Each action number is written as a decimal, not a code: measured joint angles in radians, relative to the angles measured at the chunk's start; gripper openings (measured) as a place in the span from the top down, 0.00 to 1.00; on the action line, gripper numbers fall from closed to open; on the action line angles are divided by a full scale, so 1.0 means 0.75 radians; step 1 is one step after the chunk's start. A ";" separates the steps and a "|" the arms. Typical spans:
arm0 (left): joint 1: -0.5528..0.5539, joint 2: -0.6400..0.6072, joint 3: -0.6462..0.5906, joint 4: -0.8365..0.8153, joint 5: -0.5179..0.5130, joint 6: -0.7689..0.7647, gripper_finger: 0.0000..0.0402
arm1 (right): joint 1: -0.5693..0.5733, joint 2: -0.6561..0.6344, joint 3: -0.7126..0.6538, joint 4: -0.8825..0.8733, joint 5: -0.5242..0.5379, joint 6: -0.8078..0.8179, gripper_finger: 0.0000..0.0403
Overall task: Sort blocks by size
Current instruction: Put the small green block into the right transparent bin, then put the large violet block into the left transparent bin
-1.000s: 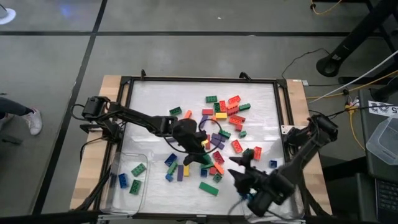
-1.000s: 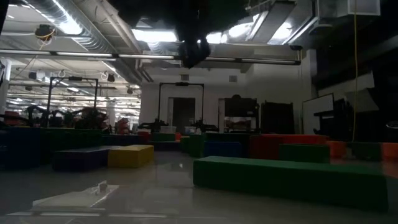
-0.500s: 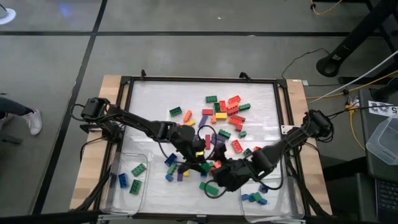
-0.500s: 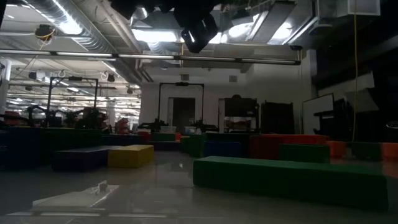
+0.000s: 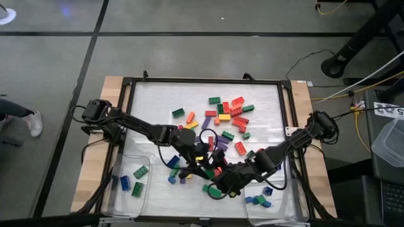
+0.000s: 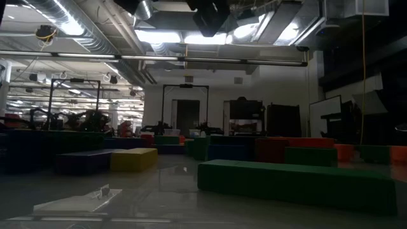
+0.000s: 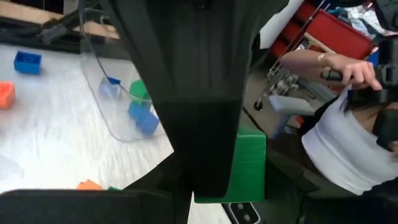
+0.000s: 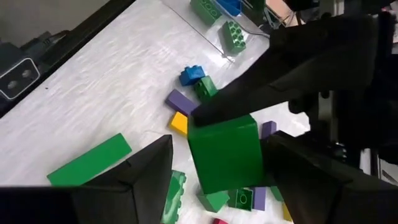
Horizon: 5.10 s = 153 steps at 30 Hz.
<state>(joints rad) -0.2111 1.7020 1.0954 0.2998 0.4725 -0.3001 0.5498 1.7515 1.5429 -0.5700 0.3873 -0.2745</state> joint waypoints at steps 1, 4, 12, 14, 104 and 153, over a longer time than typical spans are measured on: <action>0.000 0.000 0.000 0.000 0.000 0.015 0.67 | -0.001 0.000 0.000 -0.001 -0.012 0.000 0.36; -0.001 0.000 0.000 0.001 -0.001 0.046 0.67 | -0.002 0.000 0.000 0.002 -0.033 -0.001 0.42; -0.015 0.000 0.000 -0.001 -0.006 0.102 0.63 | -0.001 0.001 0.000 0.006 -0.034 -0.016 0.67; -0.020 0.001 0.000 -0.002 -0.010 0.101 0.59 | -0.001 0.001 0.000 0.005 -0.035 0.004 0.67; 0.297 -0.087 -0.243 -1.314 -0.709 0.190 0.48 | -0.146 -0.845 -0.868 0.086 0.030 0.818 0.45; -0.183 -0.165 0.361 -2.298 -0.394 -0.393 0.88 | -0.691 -0.365 -1.059 0.317 -0.242 0.909 0.45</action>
<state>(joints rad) -0.3481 1.5786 1.3659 -1.4240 0.1767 -0.5947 0.0319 1.4776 0.7483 -0.3322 0.2060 0.4075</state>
